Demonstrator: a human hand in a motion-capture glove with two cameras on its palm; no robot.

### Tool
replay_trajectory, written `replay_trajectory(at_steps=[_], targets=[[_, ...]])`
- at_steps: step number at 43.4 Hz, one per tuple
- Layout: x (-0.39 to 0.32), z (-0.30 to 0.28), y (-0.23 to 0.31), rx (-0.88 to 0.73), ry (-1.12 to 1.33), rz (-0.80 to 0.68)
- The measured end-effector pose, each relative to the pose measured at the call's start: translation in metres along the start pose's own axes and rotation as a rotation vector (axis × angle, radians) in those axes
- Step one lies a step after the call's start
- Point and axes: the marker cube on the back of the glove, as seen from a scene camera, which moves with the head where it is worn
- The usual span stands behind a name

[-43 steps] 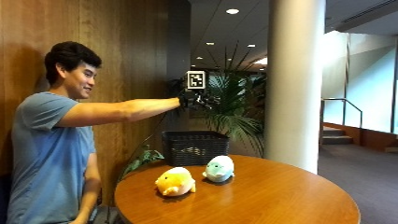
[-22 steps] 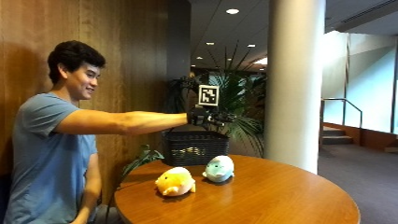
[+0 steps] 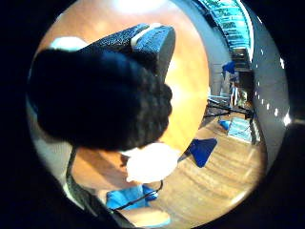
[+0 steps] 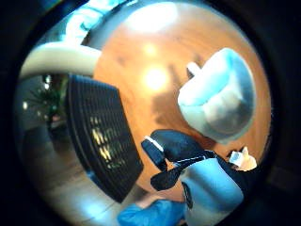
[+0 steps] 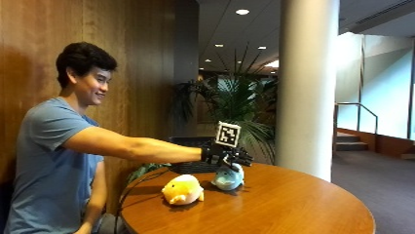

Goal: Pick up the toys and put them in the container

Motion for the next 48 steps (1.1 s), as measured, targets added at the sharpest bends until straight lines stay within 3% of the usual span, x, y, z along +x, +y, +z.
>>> replay_trajectory(at_steps=[8, 12, 15, 17, 23, 32, 40, 45, 48], targets=[[0.010, 0.061, -0.016, -0.066, 0.054, 0.114], [0.007, 0.073, -0.014, -0.044, 0.058, 0.050], [0.019, 0.077, -0.017, -0.041, 0.212, 0.182], [0.020, 0.076, -0.017, -0.025, 0.210, 0.193], [-0.005, 0.067, -0.008, 0.148, -0.052, -0.021], [0.016, 0.071, -0.012, 0.260, 0.147, 0.067], [0.010, 0.051, -0.006, 0.247, -0.144, 0.115], [0.030, 0.032, 0.006, 0.260, -0.017, 0.058], [0.035, 0.006, 0.013, 0.271, -0.063, 0.106]])
